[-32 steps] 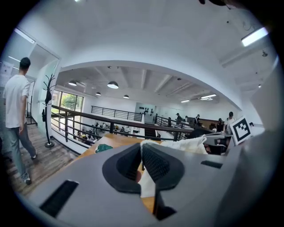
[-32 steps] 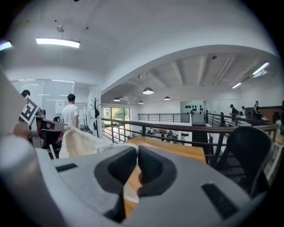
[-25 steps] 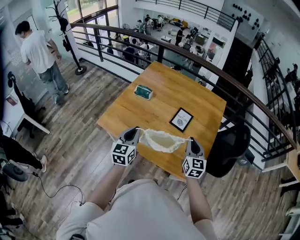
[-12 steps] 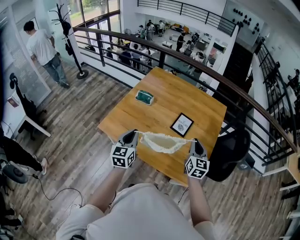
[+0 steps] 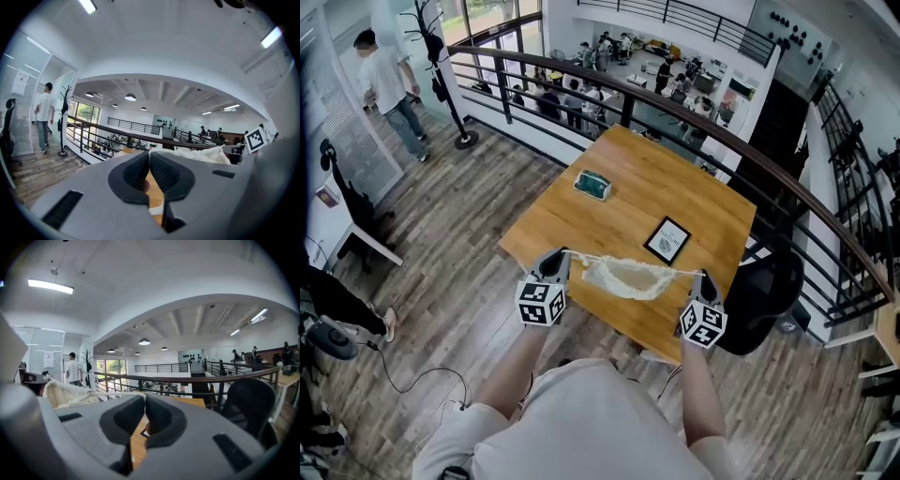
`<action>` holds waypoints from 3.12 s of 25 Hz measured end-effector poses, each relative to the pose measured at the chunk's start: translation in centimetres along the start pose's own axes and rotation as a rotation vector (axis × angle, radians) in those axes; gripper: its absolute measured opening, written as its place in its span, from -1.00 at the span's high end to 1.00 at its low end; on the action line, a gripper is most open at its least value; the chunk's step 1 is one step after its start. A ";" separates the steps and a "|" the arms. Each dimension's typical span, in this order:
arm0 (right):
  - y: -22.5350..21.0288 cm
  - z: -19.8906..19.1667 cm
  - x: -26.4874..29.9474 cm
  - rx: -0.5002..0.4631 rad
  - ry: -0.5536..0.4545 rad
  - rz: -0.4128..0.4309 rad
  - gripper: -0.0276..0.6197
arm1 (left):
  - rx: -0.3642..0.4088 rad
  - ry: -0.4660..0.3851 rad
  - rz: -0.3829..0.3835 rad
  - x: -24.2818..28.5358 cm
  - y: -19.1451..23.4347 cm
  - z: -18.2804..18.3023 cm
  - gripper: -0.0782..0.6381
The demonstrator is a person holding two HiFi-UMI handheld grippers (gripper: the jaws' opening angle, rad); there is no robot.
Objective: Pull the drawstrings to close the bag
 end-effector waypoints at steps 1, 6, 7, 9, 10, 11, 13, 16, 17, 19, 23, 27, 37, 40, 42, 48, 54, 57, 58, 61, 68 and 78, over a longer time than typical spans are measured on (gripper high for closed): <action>-0.3 0.0 0.0 0.010 0.002 -0.006 0.89 | -0.007 0.001 0.006 -0.2 0.3 -0.1 0.78; -0.6 0.2 -0.2 -0.007 0.009 -0.031 0.89 | -0.055 0.006 0.027 -0.9 1.8 -0.2 0.78; -0.7 0.1 -0.2 -0.009 0.011 -0.035 0.89 | -0.062 0.007 0.033 -1.0 2.0 -0.2 0.78; -0.7 0.0 -0.1 -0.009 0.016 -0.047 0.89 | -0.062 0.011 0.054 -1.2 2.4 -0.4 0.78; -0.8 -0.1 -0.1 -0.006 0.019 -0.053 0.89 | -0.061 0.012 0.070 -1.3 2.6 -0.5 0.78; -0.9 -0.2 0.0 -0.002 0.023 -0.059 0.89 | -0.061 0.010 0.088 -1.3 2.9 -0.5 0.78; -1.2 -0.5 0.1 0.006 0.030 -0.066 0.89 | -0.062 0.004 0.121 -1.5 3.3 -0.6 0.78; -2.1 -0.9 0.1 0.026 0.046 -0.084 0.89 | -0.059 0.004 0.150 -1.7 3.7 -0.7 0.78; -2.3 -1.1 0.2 0.031 0.049 -0.091 0.89 | -0.058 0.005 0.157 -1.8 3.9 -0.7 0.78; -2.7 -1.3 0.2 0.027 0.052 -0.105 0.89 | -0.054 0.008 0.170 -1.8 4.1 -0.9 0.77; -3.2 -1.5 0.3 0.020 0.058 -0.127 0.89 | -0.059 0.011 0.200 -1.8 4.3 -1.2 0.77; -4.2 -1.7 0.5 0.047 0.066 -0.140 0.89 | -0.068 0.017 0.214 -1.7 4.3 -1.3 0.77; -5.5 -1.8 0.8 0.058 0.062 -0.161 0.88 | -0.077 0.000 0.259 -2.5 5.9 -1.3 0.77; -6.0 -2.0 0.9 0.044 0.068 -0.170 0.86 | -0.092 0.002 0.263 -2.6 6.4 -1.5 0.77; -6.2 -2.2 0.8 0.039 0.069 -0.177 0.85 | -0.096 0.003 0.265 -2.8 6.6 -1.6 0.78; -6.2 -2.0 0.9 0.035 0.054 -0.184 0.87 | -0.033 -0.007 0.247 -2.4 5.7 -1.3 0.78; -5.2 -0.4 1.2 0.008 0.019 -0.149 0.87 | -0.031 -0.018 0.226 -1.4 5.6 0.1 0.78; -4.8 0.1 1.1 0.009 0.004 -0.134 0.87 | -0.035 -0.016 0.210 -1.0 5.5 0.4 0.78; -4.5 0.4 1.1 0.008 -0.002 -0.126 0.87 | -0.034 -0.017 0.204 -1.0 5.4 0.6 0.78; -3.8 1.3 0.9 0.000 -0.015 -0.099 0.87 | -0.036 -0.025 0.178 -0.7 5.1 1.2 0.78; -1.5 3.0 1.5 -0.030 -0.011 -0.029 0.87 | -0.034 -0.037 0.114 0.3 4.6 2.6 0.78; 1.6 4.5 1.0 -0.067 -0.032 0.143 0.87 | -0.008 -0.076 -0.004 0.2 3.2 4.2 0.78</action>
Point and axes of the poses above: the fingertips, and each gripper's own axes: x forward along the fingers, y to its left, z out of its top, the point moved 9 cm from there along -x, backward along the fingers, and after that the axes turned 2 degrees about -z, right-handed, at the moved point
